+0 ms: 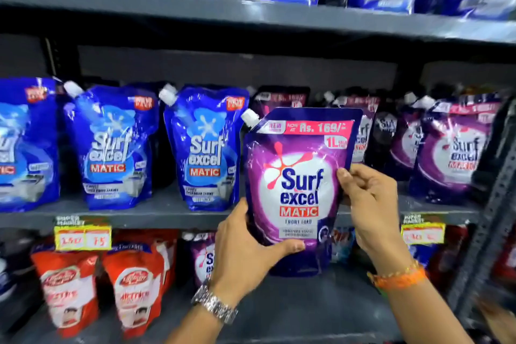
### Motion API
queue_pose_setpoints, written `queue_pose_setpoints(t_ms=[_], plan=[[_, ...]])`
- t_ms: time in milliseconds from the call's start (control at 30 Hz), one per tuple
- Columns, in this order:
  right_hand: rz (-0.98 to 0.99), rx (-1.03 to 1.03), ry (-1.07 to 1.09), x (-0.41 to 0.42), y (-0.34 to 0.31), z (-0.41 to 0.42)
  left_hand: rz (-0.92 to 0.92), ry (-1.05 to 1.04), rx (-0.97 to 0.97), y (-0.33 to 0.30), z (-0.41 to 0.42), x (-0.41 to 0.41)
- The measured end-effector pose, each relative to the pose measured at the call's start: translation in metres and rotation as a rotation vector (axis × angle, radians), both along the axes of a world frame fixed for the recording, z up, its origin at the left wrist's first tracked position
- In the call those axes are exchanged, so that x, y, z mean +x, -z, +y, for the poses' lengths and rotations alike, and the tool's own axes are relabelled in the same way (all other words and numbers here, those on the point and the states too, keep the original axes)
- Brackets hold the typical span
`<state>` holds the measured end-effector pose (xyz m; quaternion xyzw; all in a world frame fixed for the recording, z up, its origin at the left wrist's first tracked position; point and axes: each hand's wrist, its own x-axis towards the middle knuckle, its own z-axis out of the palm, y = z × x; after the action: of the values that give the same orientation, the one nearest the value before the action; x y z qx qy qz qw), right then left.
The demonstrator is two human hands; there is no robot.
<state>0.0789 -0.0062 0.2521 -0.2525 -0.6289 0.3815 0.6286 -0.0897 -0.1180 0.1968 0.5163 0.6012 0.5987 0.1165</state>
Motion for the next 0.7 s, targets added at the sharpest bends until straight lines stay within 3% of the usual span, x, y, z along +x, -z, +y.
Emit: queue_pose_setpoints(t_ms=[267, 700], plan=[[0.003, 0.022, 0.033, -0.017, -0.048, 0.08, 0.114, -0.137, -0.033, -0.059, 0.064, 0.001], [-0.084, -0.043, 0.08, -0.034, -0.034, 0.112, 0.1, -0.152, -0.106, -0.048, 0.106, -0.008]])
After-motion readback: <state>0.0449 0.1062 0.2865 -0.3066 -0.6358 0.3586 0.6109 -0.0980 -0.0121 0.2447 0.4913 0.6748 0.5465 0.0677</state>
